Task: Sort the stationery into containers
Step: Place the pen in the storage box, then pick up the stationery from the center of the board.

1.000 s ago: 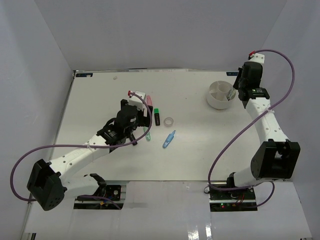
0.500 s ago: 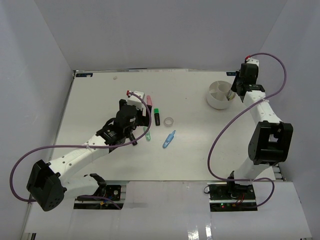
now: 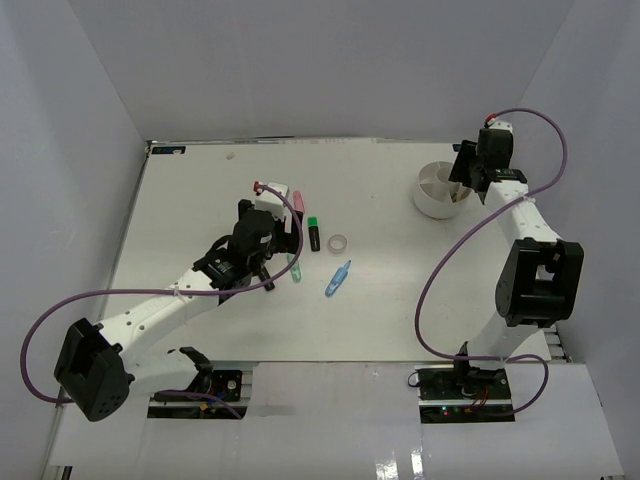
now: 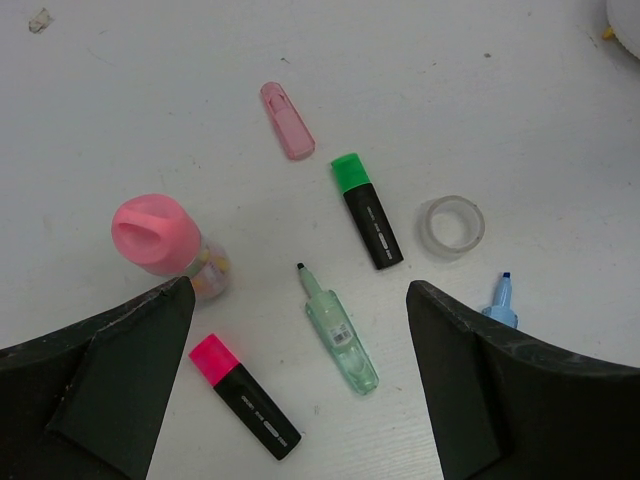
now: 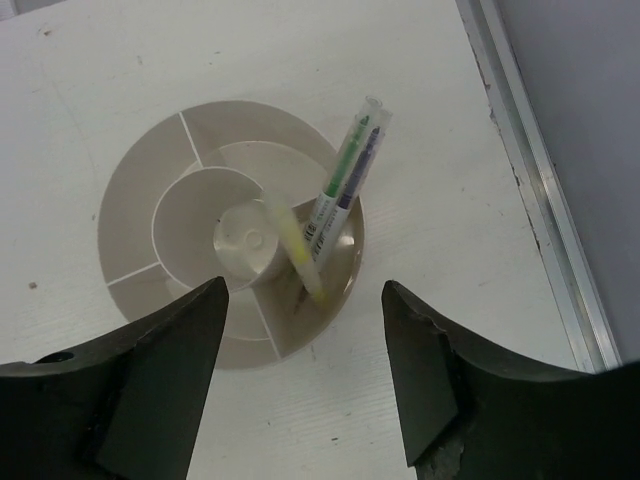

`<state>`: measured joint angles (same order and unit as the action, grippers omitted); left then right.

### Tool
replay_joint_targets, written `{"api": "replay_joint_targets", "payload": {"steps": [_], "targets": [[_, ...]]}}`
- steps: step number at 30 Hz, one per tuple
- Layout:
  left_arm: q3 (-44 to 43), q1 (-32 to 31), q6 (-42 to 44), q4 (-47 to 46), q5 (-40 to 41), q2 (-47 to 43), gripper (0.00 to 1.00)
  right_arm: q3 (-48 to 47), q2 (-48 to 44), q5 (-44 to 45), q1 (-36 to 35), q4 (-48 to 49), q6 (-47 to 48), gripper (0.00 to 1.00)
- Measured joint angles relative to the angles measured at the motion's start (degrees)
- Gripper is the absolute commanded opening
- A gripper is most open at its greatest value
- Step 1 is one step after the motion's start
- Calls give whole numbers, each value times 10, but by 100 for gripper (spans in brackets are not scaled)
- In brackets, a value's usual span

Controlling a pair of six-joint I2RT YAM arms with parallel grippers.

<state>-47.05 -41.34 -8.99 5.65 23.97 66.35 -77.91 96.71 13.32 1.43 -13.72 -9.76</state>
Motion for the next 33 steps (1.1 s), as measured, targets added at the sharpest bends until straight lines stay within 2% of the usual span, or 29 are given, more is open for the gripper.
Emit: {"api": "replay_joint_targets", "payload": {"steps": [7, 12, 16, 24, 33], "targets": [[-3, 4, -4, 3, -2, 0, 98, 0, -65, -26, -18, -18, 11, 73], [-4, 4, -6, 4, -4, 0, 98, 35, -151, -52, -85, -7, 25, 72], [-4, 7, -10, 4, -5, 0, 98, 78, -178, -79, -166, 10, 49, 70], [-4, 11, -14, 2, -2, -14, 98, 128, -104, -115, -318, 19, 111, 66], [-3, 16, -14, -13, 9, -39, 98, 139, -42, -122, -413, 37, 137, 63]]}}
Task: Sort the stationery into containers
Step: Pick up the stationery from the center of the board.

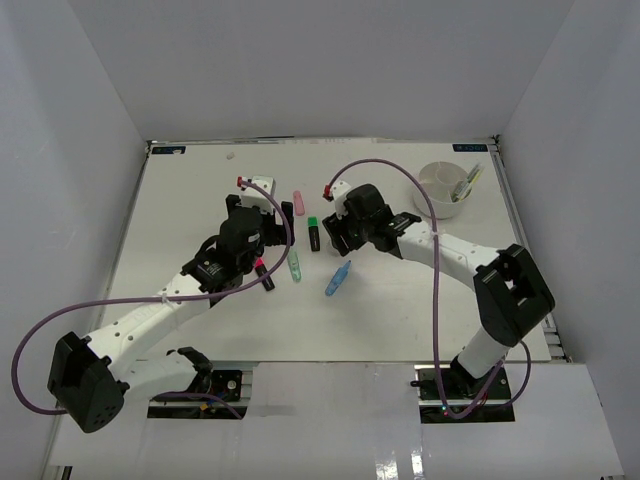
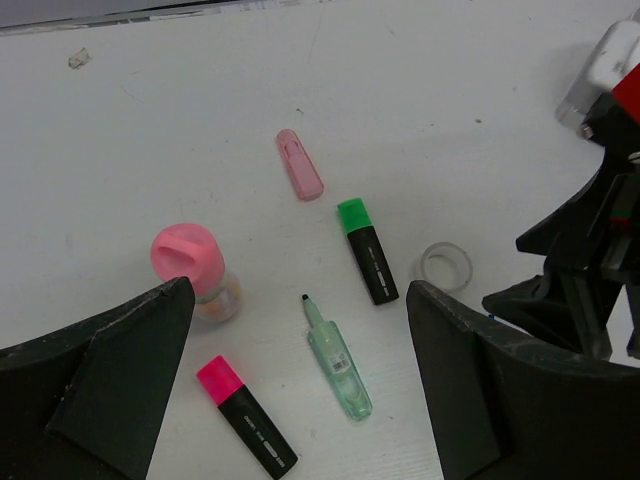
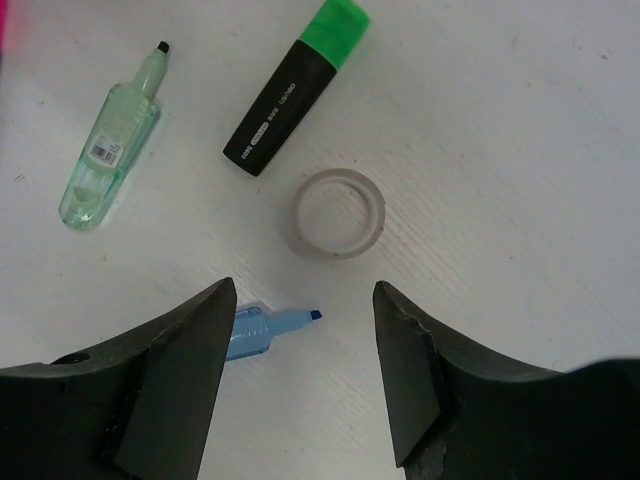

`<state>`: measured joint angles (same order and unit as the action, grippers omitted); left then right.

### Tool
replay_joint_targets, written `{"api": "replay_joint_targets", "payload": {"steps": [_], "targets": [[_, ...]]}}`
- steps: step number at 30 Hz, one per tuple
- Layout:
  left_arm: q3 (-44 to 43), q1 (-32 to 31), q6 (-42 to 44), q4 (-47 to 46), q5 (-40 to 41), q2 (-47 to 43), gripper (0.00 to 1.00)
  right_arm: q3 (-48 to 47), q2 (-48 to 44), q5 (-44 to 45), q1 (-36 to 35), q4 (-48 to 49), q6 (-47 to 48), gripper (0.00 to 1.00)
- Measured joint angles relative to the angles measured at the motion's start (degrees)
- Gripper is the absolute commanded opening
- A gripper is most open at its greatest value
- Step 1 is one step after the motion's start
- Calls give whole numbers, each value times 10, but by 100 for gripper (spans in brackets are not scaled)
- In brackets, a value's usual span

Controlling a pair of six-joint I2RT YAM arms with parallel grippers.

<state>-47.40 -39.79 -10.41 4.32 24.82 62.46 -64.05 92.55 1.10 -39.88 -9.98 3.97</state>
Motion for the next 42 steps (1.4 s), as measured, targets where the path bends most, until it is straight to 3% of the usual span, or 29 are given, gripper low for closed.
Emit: {"api": "replay_joint_targets", "payload": {"steps": [16, 31, 34, 40, 42], "targets": [[0, 3, -2, 0, -3, 9, 98, -47, 115, 108, -7, 6, -40, 50], [0, 3, -2, 2, -10, 17, 98, -85, 181, 106, 10, -2, -71, 40], [0, 3, -2, 2, -15, 19, 98, -85, 186, 100, 10, -3, -74, 33], [0, 4, -3, 5, -19, 20, 98, -86, 186, 89, 13, -4, -83, 8], [0, 4, -7, 5, -26, 20, 98, -86, 185, 88, 13, -3, -85, 8]]}}
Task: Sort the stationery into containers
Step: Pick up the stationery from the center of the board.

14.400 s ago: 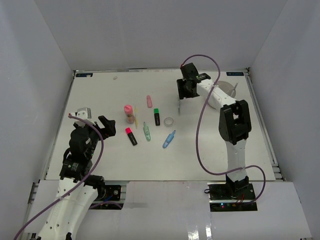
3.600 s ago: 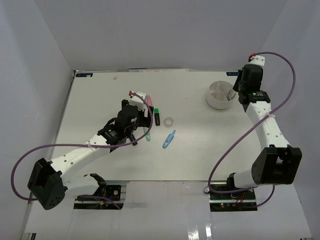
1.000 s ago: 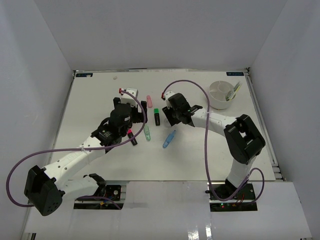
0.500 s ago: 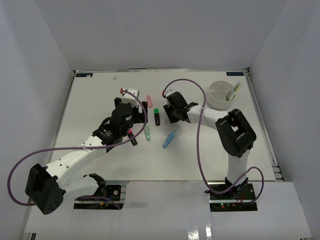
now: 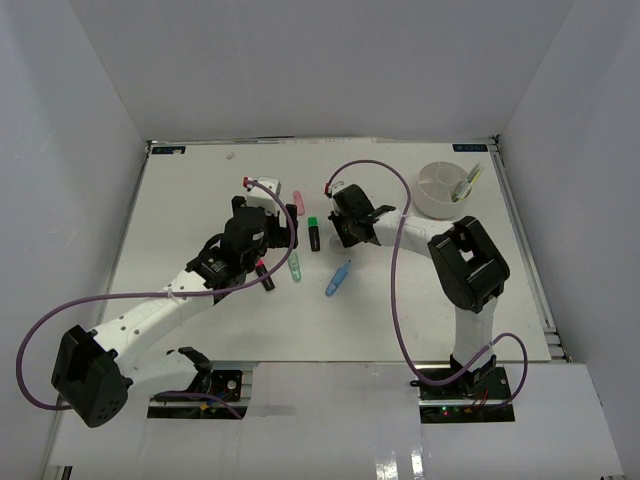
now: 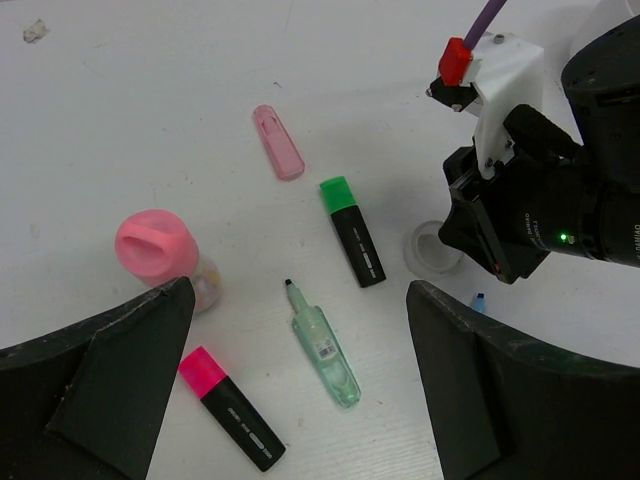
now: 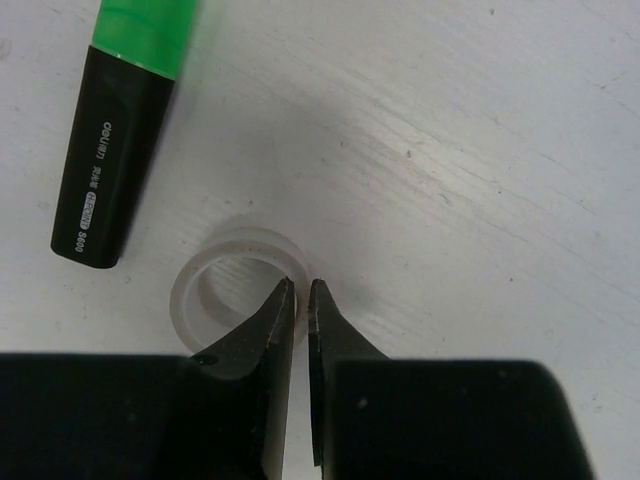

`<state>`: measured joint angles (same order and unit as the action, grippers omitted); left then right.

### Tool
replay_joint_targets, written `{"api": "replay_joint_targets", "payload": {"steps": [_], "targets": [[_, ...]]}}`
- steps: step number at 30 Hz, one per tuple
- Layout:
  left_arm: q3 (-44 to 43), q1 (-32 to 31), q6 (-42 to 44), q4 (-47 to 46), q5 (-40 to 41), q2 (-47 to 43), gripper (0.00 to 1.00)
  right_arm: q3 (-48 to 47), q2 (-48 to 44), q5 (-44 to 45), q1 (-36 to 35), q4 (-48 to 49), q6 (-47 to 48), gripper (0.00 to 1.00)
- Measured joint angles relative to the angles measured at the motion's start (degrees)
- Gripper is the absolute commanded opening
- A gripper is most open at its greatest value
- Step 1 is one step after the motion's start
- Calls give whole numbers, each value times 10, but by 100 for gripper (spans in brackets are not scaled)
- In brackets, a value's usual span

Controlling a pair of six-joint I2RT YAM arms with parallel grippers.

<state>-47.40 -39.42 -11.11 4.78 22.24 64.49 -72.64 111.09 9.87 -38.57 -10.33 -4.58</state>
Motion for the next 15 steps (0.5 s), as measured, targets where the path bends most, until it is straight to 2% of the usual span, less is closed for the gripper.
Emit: {"api": "replay_joint_targets", "payload": {"steps": [4, 9, 15], "targets": [[0, 0, -12, 1, -26, 4, 98, 29, -29, -23, 1, 13, -12, 8], [-5, 1, -37, 14, -80, 17, 98, 136, -160, -80, 3, 69, -42, 8], [-30, 2, -104, 23, -162, 26, 90, 233, -292, -127, 3, 166, -71, 8]]}}
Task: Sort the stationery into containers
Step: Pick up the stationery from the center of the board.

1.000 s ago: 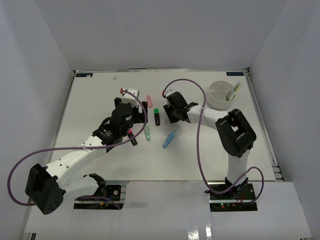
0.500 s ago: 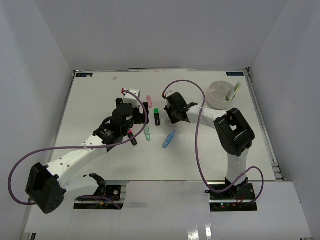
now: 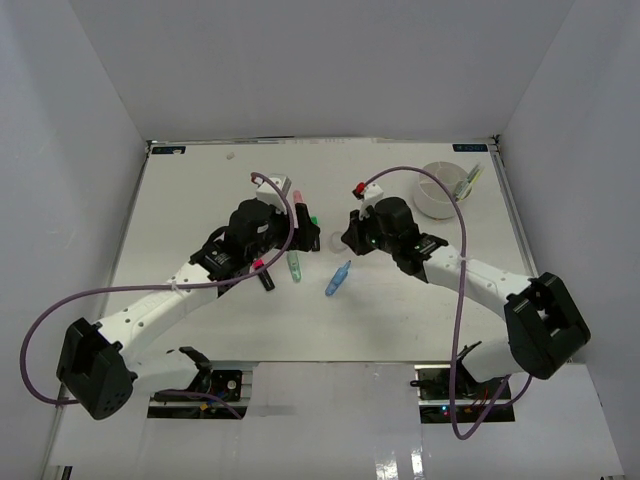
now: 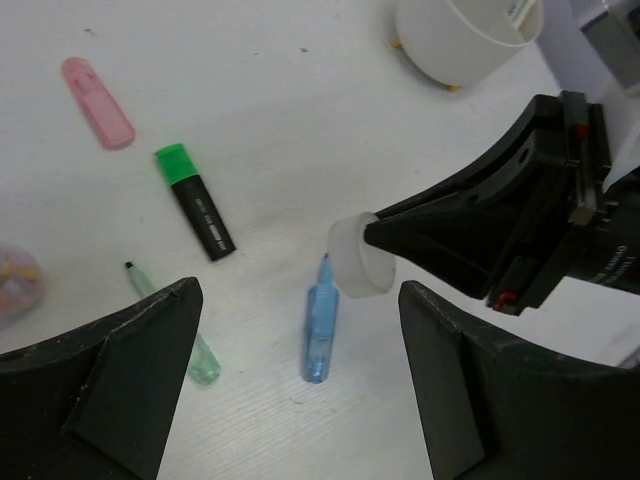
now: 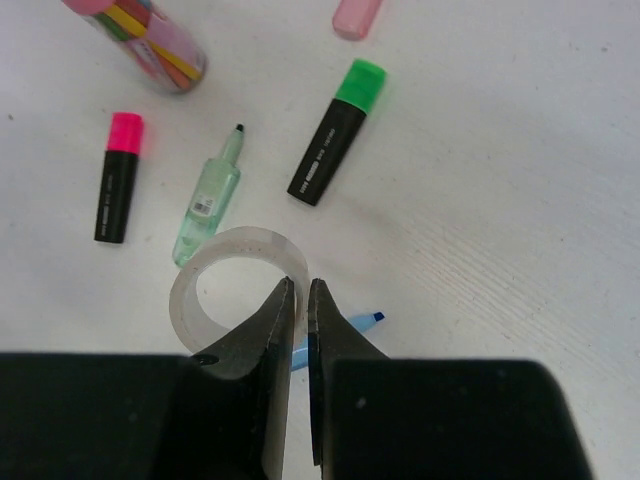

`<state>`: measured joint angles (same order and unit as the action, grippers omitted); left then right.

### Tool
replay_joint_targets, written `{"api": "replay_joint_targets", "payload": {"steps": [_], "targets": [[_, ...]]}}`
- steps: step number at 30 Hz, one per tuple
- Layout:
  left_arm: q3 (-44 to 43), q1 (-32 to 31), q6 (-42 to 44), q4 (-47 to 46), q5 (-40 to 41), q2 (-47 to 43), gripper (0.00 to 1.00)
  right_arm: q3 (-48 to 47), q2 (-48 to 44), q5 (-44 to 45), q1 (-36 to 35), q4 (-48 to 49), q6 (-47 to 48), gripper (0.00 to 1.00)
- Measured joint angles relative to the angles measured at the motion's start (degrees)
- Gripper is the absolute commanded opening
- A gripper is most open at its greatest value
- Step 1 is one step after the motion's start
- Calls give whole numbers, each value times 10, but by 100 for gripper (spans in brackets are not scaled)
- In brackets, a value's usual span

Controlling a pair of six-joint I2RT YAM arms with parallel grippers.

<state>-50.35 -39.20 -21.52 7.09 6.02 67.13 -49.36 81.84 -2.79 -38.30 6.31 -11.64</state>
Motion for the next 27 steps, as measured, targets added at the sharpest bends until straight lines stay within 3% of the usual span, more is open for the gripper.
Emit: {"api": "replay_joint_targets", "payload": {"steps": [10, 20, 27], "targets": [[-40, 0, -97, -2, -136, 47, 84, 39, -45, -10, 0, 81, -25, 8], [-40, -1, -139, 4, -140, 82, 77, 57, -62, -17, 0, 126, -49, 8], [-42, -1, -151, 4, -139, 106, 66, 62, -62, -20, 0, 137, -60, 8]]}}
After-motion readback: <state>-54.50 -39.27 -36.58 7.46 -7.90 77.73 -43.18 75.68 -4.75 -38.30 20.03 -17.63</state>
